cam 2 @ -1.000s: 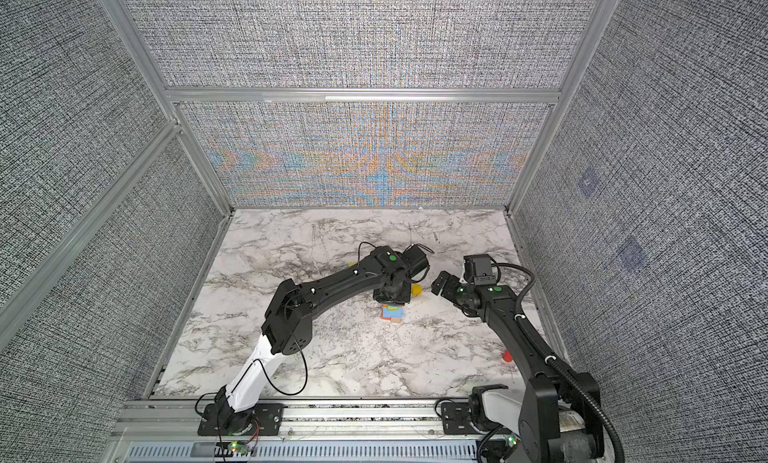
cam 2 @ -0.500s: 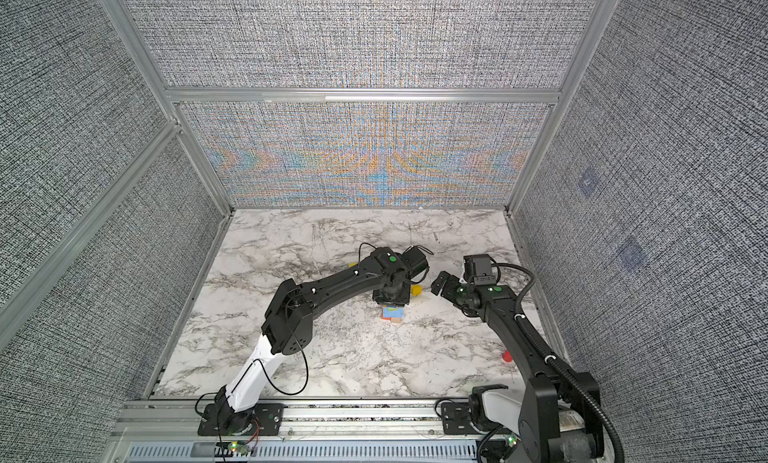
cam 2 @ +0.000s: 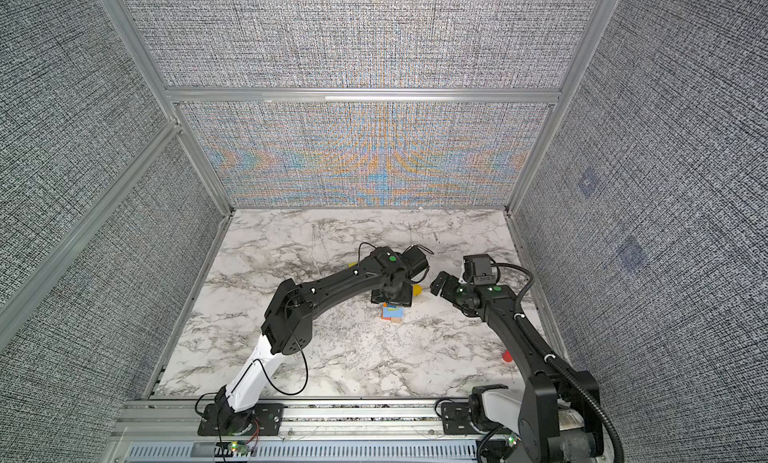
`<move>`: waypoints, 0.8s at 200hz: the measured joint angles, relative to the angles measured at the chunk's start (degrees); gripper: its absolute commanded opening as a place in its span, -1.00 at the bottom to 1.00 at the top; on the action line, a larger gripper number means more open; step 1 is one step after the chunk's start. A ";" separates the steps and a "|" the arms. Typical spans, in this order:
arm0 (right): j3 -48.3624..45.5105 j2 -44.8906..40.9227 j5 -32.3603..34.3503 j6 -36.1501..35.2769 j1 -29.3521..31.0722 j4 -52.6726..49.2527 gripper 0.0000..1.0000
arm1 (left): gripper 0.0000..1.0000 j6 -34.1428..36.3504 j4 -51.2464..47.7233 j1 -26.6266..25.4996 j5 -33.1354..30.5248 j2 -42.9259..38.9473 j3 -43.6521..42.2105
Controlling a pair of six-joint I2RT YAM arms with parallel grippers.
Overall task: Build the wood block tower
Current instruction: 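Open the left gripper and raise it off the blue cube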
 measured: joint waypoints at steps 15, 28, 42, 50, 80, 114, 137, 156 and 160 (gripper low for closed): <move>-0.11 0.00 -1.09 -0.72 0.02 0.55 0.98 | 0.75 0.48 0.04 0.00 -0.44 -1.55 -0.17; -0.22 0.17 -2.01 -1.46 0.02 1.14 0.98 | 0.79 1.09 0.24 0.09 -1.29 -3.15 -0.94; -0.09 0.59 -2.93 -2.32 0.02 1.22 0.98 | 0.82 1.42 0.70 0.35 -1.88 -5.14 -2.78; 0.28 0.90 -3.41 -2.86 0.13 1.20 0.97 | 0.82 1.49 1.16 0.63 -2.36 -6.40 -4.26; 3.19 2.14 -3.76 -5.09 2.32 0.28 0.81 | 0.84 2.32 3.45 2.40 -3.19 -12.02 -11.37; 10.29 5.75 -1.16 -7.85 6.40 -3.74 0.57 | 0.85 3.17 6.93 5.53 -3.41 -18.69 -20.61; 17.59 10.29 1.03 -10.01 10.32 -7.43 0.46 | 0.85 4.07 9.42 7.87 -3.41 -23.45 -26.75; 23.37 14.62 3.50 -11.63 13.33 -11.02 0.41 | 0.85 4.59 11.89 9.79 -3.26 -26.58 -31.63; 24.65 15.67 3.76 -12.04 13.90 -11.89 0.41 | 0.85 4.70 12.50 10.19 -3.13 -27.12 -32.61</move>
